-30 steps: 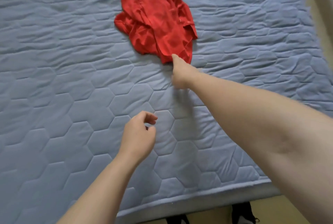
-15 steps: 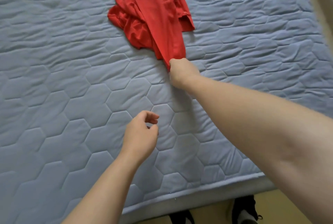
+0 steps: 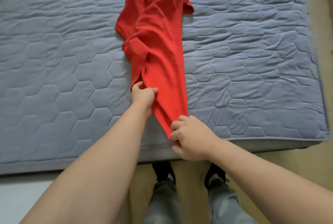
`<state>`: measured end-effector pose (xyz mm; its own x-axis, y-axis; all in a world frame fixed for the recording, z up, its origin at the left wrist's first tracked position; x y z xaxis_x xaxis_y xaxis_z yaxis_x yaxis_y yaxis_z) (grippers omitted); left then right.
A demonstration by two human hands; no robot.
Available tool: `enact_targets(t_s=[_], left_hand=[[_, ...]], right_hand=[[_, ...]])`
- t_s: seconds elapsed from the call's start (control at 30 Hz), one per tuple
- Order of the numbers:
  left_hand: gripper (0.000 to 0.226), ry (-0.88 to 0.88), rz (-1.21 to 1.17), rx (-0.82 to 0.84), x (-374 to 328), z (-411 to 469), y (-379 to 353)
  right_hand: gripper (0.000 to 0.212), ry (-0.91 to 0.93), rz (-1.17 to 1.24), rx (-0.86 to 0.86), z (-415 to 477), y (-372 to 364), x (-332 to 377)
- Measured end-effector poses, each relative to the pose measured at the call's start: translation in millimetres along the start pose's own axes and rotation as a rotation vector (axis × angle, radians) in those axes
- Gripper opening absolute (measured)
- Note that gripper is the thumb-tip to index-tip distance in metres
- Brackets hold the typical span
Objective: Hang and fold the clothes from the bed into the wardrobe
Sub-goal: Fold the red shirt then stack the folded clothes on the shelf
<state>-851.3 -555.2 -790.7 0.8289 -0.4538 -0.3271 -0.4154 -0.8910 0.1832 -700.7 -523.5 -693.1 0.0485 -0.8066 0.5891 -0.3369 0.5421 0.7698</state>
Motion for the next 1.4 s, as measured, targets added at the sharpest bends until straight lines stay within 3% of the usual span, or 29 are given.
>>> enact_targets(t_s=[0.1,0.2,0.27,0.3,0.33,0.4,0.47,0.53,0.6,0.7,0.8,0.93,1.13,1.23,1.3,1.4], left_hand=[[0.055,0.068,-0.13,0.115,7.8,-9.6,-3.2],[0.031,0.075,-0.135,0.1,1.8,-25.2,4.8],[0.021,0.102,-0.166,0.091,-4.9,-38.2,11.0],[0.017,0.126,-0.203,0.112,-8.6,-46.5,12.5],[0.015,0.147,-0.247,0.14,-10.9,-54.3,13.1],[0.015,0.158,-0.288,0.135,-15.3,-71.4,16.4],[0.02,0.154,-0.229,0.041,-12.7,-92.3,25.3],[0.032,0.089,-0.111,-0.104,-7.8,-115.9,39.1],[0.033,-0.012,-0.069,-0.163,-6.8,-143.7,48.0],[0.027,-0.074,-0.2,-0.211,-14.6,-185.9,68.1],[0.013,-0.121,-0.368,-0.256,-38.3,-229.0,97.2],[0.02,-0.187,-0.428,-0.375,-78.9,-307.7,135.2],[0.044,-0.333,-0.385,-0.317,-151.6,-415.7,159.1],[0.052,-0.334,-0.318,-0.341,-164.3,-447.3,166.2],[0.049,-0.344,-0.235,-0.348,-166.7,-462.1,166.0],[0.042,-0.345,-0.195,-0.358,-167.3,-472.5,168.7]], right_hand=[[0.036,-0.118,0.142,0.013,-30.6,-9.4,-3.5],[0.067,-0.486,0.444,-0.104,-66.8,-12.7,-27.6],[0.064,-0.708,0.559,-0.16,-93.1,-16.8,-47.4],[0.055,-0.767,0.505,-0.132,-104.0,-14.4,-55.0],[0.048,-0.813,0.428,-0.08,-114.6,-11.9,-60.6],[0.058,-0.87,0.28,0.019,-131.7,-2.1,-67.7],[0.07,-0.889,0.166,0.097,-142.6,13.2,-66.7],[0.062,-0.905,0.087,0.147,-149.2,32.7,-66.1],[0.054,-0.962,0.121,0.136,-158.3,54.8,-67.9],[0.057,-0.995,0.341,0.053,-174.6,85.7,-62.8],[0.057,-1.002,0.429,-0.074,-195.5,130.3,-54.3],[0.055,-1.107,0.58,-0.374,-235.9,198.3,-42.0],[0.054,-1.101,0.601,-1.043,-276.8,333.3,-5.9],[0.029,-0.976,0.981,-1.397,-273.3,376.8,21.4],[0.025,-0.898,1.233,-1.478,-264.8,395.7,38.0],[0.021,-0.735,1.445,-1.453,-249.2,428.5,69.4]])
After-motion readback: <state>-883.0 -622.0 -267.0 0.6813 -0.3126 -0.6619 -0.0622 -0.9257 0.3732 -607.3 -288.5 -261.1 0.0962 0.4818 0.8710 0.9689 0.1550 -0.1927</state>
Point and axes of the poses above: each hand's wrist, its own z-axis towards the middle knuckle, its own y-axis out of the back of the hand, x = y × z, the point moved 8 cm from there along z, towards the middle knuckle, and after that the axes turned 14 degrees about y, right-handed, at the moved point
